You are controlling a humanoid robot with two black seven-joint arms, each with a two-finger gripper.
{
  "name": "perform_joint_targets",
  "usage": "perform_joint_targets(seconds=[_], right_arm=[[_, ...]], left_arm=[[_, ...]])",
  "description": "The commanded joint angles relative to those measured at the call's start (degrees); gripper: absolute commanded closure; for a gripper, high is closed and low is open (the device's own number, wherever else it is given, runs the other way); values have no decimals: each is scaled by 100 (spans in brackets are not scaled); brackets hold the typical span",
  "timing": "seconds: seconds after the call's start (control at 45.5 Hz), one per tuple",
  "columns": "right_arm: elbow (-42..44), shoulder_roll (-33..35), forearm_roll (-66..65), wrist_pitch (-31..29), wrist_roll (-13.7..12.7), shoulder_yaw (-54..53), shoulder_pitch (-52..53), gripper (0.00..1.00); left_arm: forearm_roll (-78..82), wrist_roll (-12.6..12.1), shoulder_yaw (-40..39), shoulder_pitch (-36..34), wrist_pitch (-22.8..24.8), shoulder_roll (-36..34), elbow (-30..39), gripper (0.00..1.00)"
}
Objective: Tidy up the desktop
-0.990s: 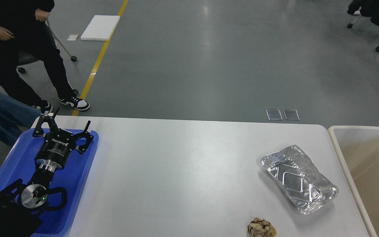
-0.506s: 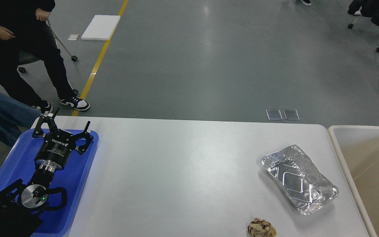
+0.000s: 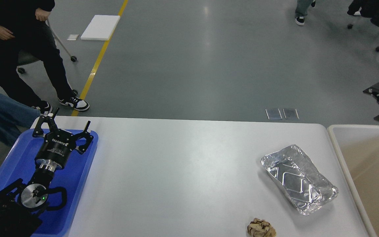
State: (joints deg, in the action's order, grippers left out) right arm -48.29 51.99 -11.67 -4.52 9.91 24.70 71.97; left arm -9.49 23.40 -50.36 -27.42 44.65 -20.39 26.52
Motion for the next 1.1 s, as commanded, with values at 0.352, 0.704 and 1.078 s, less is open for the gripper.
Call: perform_joint_targets(seconds=[0.352,0.704,1.078], right_arm=[[-1657,-1955,-327,-1551,-15,6019,4975,0],[-2035,-2527,-353,-3757,-15,5071,5661,0],[-2765,-3169,-344,-4048,-15,4939,6365,0]], left_arm=[[0,-2,0,0,0,0,3,1],[0,-2,0,0,0,0,3,1],[0,-11,0,0,0,9,3,1]])
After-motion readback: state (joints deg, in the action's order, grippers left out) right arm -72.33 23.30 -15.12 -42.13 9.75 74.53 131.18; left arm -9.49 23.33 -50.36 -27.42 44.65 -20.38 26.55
